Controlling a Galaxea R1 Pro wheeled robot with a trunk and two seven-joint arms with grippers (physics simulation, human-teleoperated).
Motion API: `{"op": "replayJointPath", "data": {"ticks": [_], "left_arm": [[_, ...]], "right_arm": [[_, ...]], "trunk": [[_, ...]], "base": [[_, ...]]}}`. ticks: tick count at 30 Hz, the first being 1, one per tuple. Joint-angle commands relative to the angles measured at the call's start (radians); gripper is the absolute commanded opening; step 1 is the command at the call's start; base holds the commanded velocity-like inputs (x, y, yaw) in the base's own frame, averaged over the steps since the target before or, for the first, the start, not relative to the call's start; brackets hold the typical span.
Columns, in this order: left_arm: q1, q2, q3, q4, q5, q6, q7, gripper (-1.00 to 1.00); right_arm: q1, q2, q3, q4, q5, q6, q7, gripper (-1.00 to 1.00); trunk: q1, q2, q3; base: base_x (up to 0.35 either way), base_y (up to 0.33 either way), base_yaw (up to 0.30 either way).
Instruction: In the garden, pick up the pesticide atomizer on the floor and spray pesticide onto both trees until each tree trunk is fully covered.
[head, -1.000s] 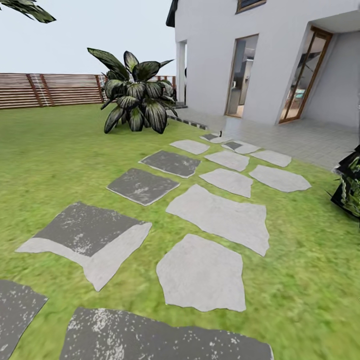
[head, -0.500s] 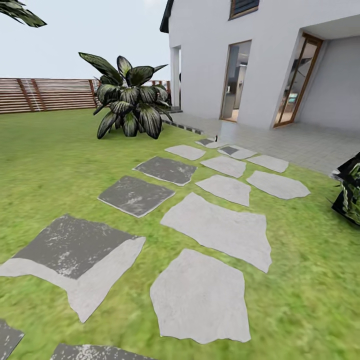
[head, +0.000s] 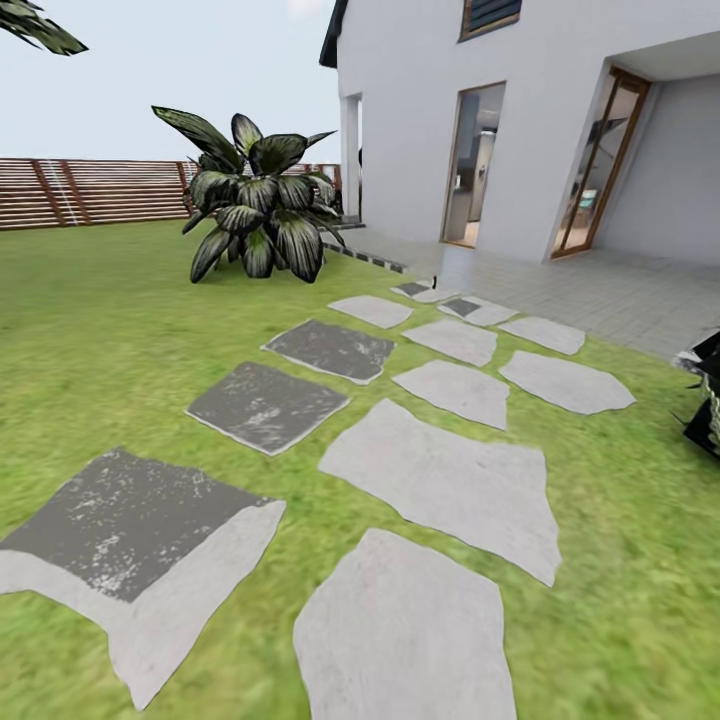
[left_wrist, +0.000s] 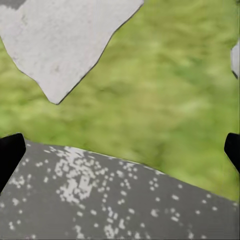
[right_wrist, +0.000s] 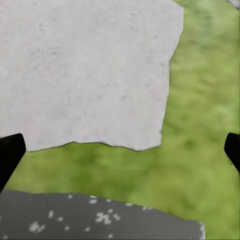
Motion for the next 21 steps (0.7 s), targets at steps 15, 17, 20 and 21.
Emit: {"op": "replayJointPath", "data": {"ticks": [15, 17, 20, 21], "left_arm": [[0.0, 0.0, -0.003, 0.001, 0.01, -0.003, 0.001, 1.0], [0.0, 0.0, -0.003, 0.001, 0.01, -0.003, 0.001, 1.0], [0.0, 0.0, -0.003, 0.001, 0.01, -0.003, 0.001, 1.0], [0.0, 0.0, -0.003, 0.001, 0.01, -0.003, 0.001, 1.0]], "right_arm": [[-0.001, 0.0, -0.003, -0.001, 0.0, -0.003, 0.0, 1.0], [-0.001, 0.0, -0.003, -0.002, 0.0, -0.003, -0.001, 1.0], [0.0, 0.0, -0.004, -0.003, -0.001, -0.003, -0.002, 1.0], [0.0, 0.0, -0.004, -0.003, -0.002, -0.003, -0.002, 1.0]], "trunk": [[0.0, 0.0, -0.001], [0.0, 0.0, -0.001], [0.0, 0.0, -0.001], [0.0, 0.0, -0.001]], "base": [[0.34, 0.0, 0.0], [0.34, 0.0, 0.0], [0.34, 0.0, 0.0], [0.34, 0.0, 0.0]]}}
